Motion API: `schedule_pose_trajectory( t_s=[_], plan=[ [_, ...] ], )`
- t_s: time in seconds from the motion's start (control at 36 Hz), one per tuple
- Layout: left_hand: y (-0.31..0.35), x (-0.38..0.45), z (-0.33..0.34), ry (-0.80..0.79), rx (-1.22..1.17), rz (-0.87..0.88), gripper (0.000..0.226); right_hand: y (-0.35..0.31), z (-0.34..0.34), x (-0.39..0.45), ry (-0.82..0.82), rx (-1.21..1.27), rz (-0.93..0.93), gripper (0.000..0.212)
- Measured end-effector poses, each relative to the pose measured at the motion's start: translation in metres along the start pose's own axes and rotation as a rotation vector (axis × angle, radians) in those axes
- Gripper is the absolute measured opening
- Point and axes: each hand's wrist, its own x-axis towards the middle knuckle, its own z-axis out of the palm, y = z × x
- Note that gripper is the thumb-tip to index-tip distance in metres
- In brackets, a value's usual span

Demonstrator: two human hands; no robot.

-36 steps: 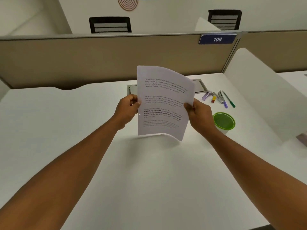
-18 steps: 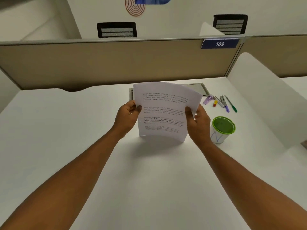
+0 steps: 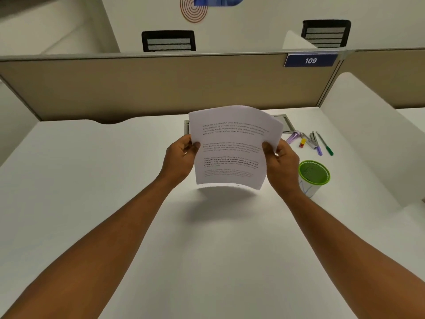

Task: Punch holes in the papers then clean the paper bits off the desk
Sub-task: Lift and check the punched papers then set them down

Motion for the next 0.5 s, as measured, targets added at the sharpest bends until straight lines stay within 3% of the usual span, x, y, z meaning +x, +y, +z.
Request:
schedule_pose_trajectory(
  t_s=[0.14,0.36,0.5],
  plan=[
    [-0.008,-0.004,-0.001,-0.053,0.045,-0.023,0.027,0.006,0.004,-0.009,-0.084,-0.023,0.004,0.022],
    [-0.001,-0.008,-0.005,0.043,0.037,0.046,0.020,-0.003,0.000,-0.006,-0.046,0.017,-0.002,0.021],
    [-0.011,-0.012,-0.003,-0.024,0.113,-0.044,0.023,0.006,0.005,-0.012,-0.140,-0.066,-0.017,0.022]
  ],
)
